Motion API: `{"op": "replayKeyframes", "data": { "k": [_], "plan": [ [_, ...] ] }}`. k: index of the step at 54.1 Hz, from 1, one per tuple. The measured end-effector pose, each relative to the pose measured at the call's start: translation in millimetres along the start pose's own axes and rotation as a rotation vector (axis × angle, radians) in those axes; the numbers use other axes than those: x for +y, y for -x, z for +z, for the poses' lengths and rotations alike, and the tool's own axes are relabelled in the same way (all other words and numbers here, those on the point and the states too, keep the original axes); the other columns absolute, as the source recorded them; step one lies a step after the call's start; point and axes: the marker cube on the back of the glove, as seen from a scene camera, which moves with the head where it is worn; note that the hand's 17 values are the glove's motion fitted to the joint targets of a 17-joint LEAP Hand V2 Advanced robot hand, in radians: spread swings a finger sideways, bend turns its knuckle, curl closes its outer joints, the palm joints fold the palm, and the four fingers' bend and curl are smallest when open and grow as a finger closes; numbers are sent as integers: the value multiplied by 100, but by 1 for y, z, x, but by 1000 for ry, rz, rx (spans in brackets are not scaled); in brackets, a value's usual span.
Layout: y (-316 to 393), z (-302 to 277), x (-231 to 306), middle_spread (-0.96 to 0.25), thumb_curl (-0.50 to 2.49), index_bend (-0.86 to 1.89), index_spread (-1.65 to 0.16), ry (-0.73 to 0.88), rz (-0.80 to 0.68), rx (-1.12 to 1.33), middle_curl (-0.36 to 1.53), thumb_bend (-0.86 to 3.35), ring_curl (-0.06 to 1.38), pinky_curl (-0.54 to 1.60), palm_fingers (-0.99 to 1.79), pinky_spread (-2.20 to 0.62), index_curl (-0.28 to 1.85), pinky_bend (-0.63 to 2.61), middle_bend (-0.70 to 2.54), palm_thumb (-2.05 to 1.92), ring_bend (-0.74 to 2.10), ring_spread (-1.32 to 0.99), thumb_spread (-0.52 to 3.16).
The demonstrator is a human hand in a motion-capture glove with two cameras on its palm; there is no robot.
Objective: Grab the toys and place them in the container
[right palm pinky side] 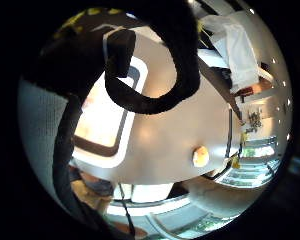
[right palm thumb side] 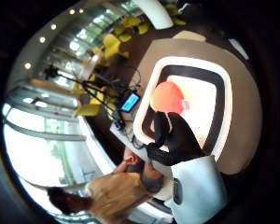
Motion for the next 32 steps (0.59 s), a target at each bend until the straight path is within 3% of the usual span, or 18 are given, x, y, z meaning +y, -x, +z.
{"op": "replayKeyframes", "data": {
  "k": [17,32],
  "plan": [
    [-24,15,15,-5,35,22,-35,37,17,92,28,-2,39,31,-4,3,46,107,16,26,19,0,134],
    [-95,30,62,-6,31,23,-35,57,147,131,28,-2,37,30,-4,1,47,100,16,16,18,-2,139]
  ]
}}
